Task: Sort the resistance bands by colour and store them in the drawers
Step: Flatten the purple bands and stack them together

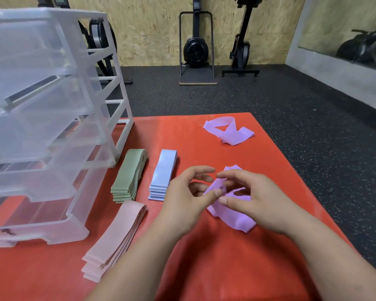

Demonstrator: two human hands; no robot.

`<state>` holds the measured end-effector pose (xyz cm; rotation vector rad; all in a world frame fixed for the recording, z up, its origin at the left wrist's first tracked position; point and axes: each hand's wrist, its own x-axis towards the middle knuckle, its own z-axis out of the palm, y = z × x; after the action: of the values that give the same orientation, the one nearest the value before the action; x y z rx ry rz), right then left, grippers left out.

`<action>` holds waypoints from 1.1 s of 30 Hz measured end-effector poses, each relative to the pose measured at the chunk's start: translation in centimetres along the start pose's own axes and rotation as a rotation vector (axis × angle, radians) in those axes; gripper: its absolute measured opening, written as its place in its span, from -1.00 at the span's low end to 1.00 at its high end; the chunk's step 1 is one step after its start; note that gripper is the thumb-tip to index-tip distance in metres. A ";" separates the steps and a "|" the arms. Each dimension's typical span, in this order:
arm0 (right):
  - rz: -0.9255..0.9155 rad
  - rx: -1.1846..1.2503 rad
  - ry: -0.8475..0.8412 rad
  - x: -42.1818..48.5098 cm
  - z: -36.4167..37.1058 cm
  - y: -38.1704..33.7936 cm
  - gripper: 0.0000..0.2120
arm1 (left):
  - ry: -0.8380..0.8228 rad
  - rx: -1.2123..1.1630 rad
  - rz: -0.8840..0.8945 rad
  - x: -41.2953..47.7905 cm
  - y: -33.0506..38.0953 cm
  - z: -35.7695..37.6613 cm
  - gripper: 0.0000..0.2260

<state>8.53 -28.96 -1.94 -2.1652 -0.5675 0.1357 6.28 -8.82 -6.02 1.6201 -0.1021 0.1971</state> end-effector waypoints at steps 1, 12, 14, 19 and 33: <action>-0.006 0.001 0.043 0.1 0.1 -0.2 -0.67 | 0.025 -0.015 0.000 0.0 0.0 0.1 -0.62; -0.103 0.493 0.463 0.7 -0.7 -2.9 -0.84 | -0.318 -0.017 -0.049 -1.3 1.1 1.2 -0.80; -0.126 0.535 0.543 0.3 -1.3 -3.0 -0.87 | -0.356 0.135 -0.025 -1.6 0.3 1.6 -0.82; -0.162 0.583 0.782 -1.2 -3.4 -3.0 -0.89 | -0.388 0.284 -0.023 -1.9 0.0 1.3 -0.77; 0.468 0.130 0.460 -7.9 -6.6 5.9 -0.64 | -0.088 0.452 -0.234 -3.9 0.4 -4.9 -0.76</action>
<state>5.47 -40.33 -3.29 -2.0712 0.2076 -0.0728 2.06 -4.20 -6.18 2.0747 0.0710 -0.0364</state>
